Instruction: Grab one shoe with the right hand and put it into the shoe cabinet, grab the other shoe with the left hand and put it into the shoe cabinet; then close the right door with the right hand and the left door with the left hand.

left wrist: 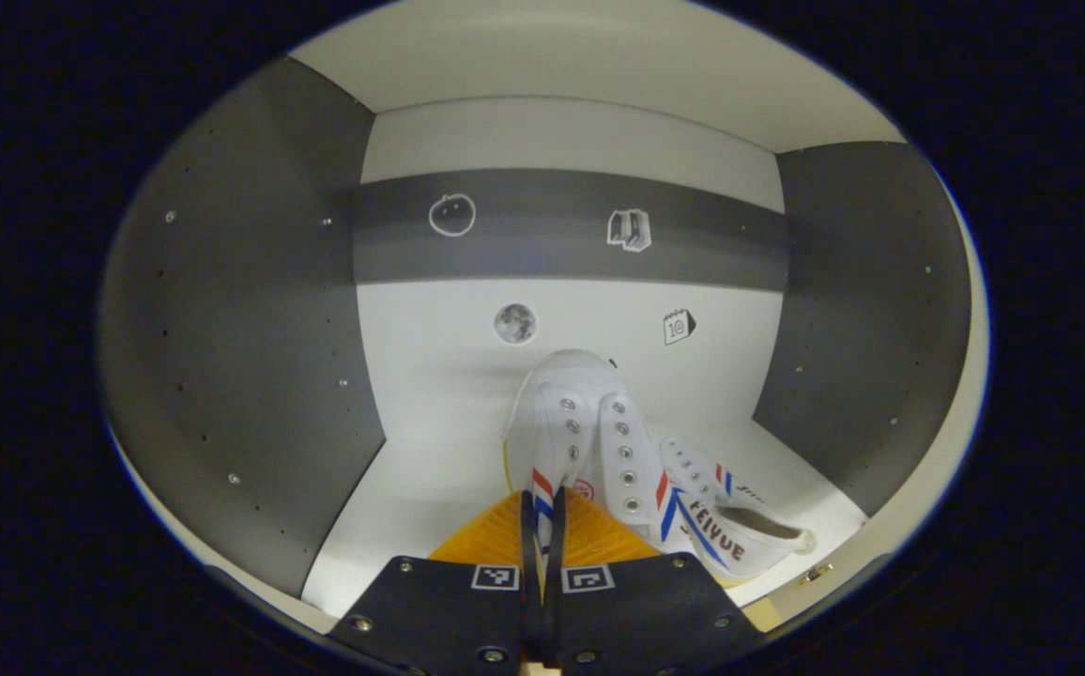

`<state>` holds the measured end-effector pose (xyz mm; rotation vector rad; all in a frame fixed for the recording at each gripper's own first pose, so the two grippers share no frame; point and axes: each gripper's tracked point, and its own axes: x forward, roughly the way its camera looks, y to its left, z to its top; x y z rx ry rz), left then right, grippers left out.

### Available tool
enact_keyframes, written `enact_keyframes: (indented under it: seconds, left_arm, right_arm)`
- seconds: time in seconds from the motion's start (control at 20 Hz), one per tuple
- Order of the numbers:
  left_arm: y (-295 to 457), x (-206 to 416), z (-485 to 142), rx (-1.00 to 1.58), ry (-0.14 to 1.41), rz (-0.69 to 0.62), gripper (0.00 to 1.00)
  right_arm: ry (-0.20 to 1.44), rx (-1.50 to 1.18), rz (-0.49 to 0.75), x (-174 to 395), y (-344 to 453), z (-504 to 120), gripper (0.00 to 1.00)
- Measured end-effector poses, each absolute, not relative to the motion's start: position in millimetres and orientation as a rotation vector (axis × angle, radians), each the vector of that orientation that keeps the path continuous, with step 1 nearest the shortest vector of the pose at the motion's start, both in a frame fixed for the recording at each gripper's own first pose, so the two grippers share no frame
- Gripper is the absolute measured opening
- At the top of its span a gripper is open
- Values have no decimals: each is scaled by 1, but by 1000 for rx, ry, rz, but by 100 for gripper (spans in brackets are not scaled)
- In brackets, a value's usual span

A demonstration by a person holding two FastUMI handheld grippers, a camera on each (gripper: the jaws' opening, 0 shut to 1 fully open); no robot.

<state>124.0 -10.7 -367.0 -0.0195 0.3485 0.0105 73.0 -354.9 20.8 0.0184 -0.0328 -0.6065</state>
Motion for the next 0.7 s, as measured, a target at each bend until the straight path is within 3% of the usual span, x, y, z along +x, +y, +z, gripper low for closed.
enact_keyframes:
  seconds: [0.3, 0.4, 0.45, 0.65, 0.7]
  left_arm:
    - [-11, 123, -366, 17, 376, 24, 0]
    - [-18, 120, -364, 30, 369, 25, 6]
    - [-21, 118, -358, 42, 339, 31, 14]
    - [-4, 92, -332, 112, 237, 109, 96]
    - [-2, 79, -323, 107, 212, 127, 96]
  right_arm:
    - [-30, 26, -604, 76, -353, 14, 100]
    - [-20, 32, -610, 75, -355, 10, 98]
    - [-16, 40, -607, 75, -355, 10, 98]
    - [-35, 50, -612, 72, -360, 23, 97]
    - [-39, 47, -614, 72, -358, 24, 96]
